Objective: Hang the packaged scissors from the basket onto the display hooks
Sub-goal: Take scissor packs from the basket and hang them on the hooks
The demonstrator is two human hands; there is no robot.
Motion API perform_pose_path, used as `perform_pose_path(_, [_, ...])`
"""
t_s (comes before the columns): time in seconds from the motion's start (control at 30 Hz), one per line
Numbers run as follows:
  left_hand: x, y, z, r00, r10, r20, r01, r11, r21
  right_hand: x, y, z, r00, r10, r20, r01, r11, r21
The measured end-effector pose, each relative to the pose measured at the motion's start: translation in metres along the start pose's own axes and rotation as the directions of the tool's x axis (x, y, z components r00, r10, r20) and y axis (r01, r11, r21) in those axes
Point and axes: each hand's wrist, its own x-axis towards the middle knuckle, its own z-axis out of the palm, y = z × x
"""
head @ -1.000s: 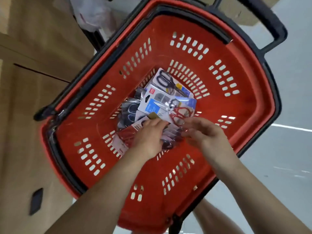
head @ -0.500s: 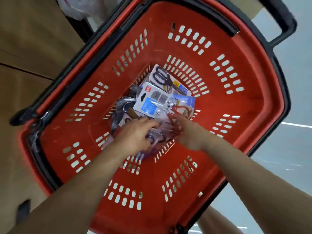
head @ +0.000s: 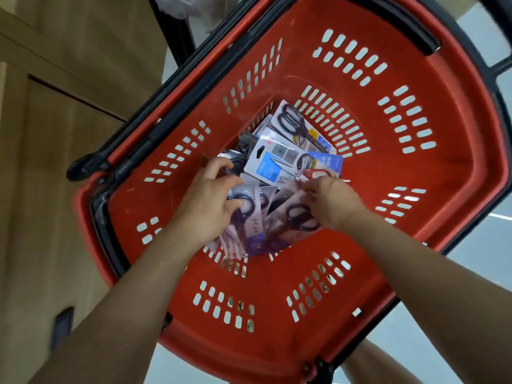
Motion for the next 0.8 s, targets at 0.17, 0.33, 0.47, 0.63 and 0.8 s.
perform_pose_path(0.17, [-0.02,0.02,-0.03,0.998,-0.069,0.006,0.07,0.997,-0.031,-0.043,0.021,-0.057,0.964,0.035,-0.263,-0.007,0.994,0.108])
perform_pose_path(0.33, [-0.048,0.031,-0.048,0.954,-0.277,-0.116,0.227,0.917,-0.328,-0.089,0.031,-0.083,0.852,0.154,-0.5,-0.021,0.965,0.262])
perform_pose_path(0.47, [-0.087,0.05,-0.064,0.845,-0.453,-0.284,0.216,0.774,-0.595,-0.121,0.047,-0.08,0.769,0.406,-0.494,-0.05,0.809,0.586])
perform_pose_path(0.63, [-0.14,0.065,-0.082,0.607,-0.719,-0.338,0.045,0.455,-0.889,-0.167,0.038,-0.076,0.778,0.606,-0.164,0.007,0.252,0.968])
perform_pose_path(0.8, [-0.182,0.069,-0.093,0.484,-0.87,-0.097,-0.044,0.086,-0.995,-0.212,0.014,-0.09,0.805,0.587,-0.086,0.067,0.054,0.996])
